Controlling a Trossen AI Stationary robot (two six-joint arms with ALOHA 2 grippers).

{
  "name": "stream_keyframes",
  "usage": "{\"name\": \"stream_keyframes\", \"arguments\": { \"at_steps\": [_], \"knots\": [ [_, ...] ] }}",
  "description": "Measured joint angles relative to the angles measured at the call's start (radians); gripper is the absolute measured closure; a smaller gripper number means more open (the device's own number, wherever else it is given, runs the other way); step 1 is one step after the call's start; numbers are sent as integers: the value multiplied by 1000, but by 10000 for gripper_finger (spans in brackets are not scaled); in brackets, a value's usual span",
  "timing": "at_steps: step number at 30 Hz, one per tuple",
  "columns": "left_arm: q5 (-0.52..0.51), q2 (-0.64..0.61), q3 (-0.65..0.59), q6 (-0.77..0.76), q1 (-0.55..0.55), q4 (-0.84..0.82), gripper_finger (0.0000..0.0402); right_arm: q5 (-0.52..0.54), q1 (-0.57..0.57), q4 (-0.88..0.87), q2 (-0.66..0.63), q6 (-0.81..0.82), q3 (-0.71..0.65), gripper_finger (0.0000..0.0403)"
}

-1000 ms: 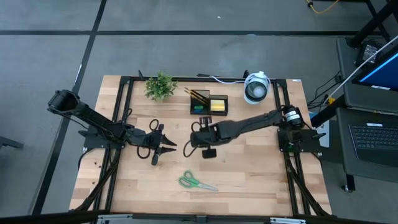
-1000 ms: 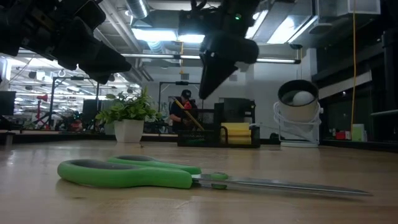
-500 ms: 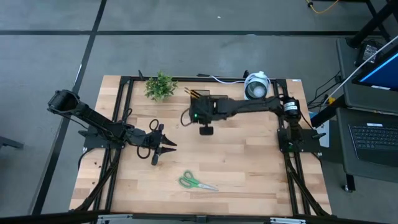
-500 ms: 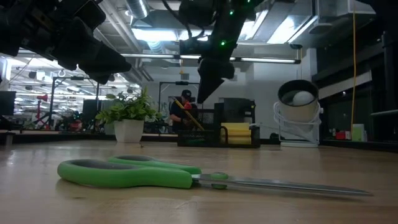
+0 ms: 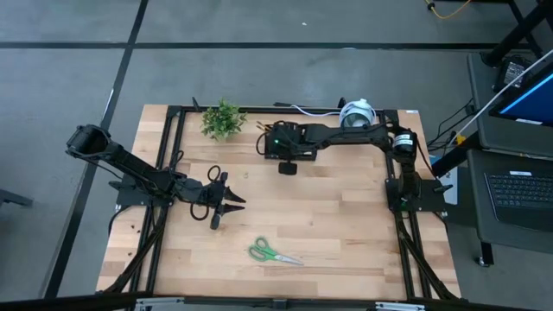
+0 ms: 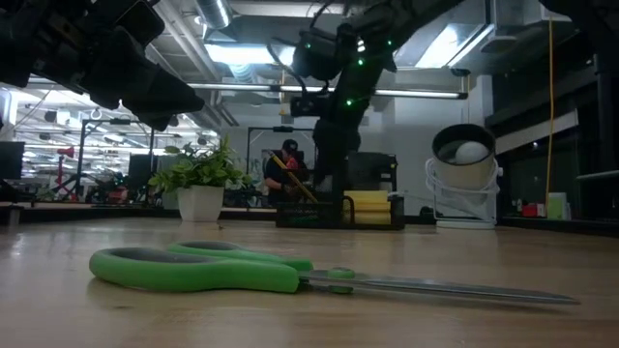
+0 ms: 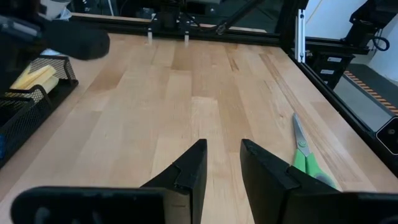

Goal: Pick and place office supplies into organizer
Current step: Put the bottom yellow binder clip into the black organizer

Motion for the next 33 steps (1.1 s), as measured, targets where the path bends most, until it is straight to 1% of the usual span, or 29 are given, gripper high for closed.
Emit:
{"name": "stream_keyframes", "arguments": {
  "at_steps": [10,16,33],
  "knots": [
    [-18,0,0,0,0,0,311,0,-7,159,0,3,-96,321],
    [-19,0,0,0,0,0,311,0,-17,186,0,19,-112,321],
    [-19,0,0,-1,0,1,311,0,-21,176,0,44,-117,321]
  ]
}}
